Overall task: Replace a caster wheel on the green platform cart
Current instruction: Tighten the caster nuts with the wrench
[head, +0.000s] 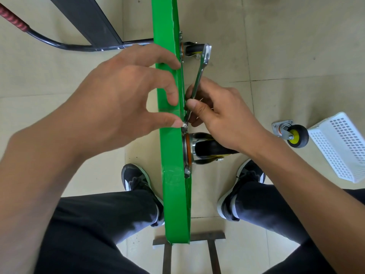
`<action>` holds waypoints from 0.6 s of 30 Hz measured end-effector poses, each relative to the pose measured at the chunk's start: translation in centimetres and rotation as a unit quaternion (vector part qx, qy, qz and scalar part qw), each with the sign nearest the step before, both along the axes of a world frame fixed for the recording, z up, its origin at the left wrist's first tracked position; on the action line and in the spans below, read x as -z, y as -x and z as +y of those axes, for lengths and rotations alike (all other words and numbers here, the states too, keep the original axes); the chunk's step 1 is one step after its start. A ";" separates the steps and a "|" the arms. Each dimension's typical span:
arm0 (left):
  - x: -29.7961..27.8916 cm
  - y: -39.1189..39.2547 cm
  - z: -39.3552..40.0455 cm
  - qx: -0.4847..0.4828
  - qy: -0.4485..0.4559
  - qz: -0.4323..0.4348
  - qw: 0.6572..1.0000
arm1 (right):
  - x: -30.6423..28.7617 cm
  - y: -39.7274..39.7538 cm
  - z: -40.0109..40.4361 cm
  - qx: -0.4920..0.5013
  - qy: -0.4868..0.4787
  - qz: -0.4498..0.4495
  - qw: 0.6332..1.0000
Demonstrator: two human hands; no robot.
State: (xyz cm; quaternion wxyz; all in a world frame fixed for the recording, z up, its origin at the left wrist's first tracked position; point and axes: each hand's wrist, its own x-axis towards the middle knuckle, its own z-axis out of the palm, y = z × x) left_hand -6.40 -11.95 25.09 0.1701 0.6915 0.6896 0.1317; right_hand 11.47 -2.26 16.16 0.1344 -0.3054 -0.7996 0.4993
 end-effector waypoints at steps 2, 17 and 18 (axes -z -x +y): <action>0.0 0.0 0.0 0.002 0.001 0.001 1.000 | -0.2 0.1 0.1 0.010 0.018 0.004 1.000; 0.0 0.1 0.3 0.004 -0.009 0.011 1.000 | 0.4 2.1 1.9 0.067 0.153 -0.002 0.986; 0.0 0.1 0.4 0.004 -0.009 0.013 1.000 | 0.6 2.2 2.2 0.074 0.179 -0.008 0.981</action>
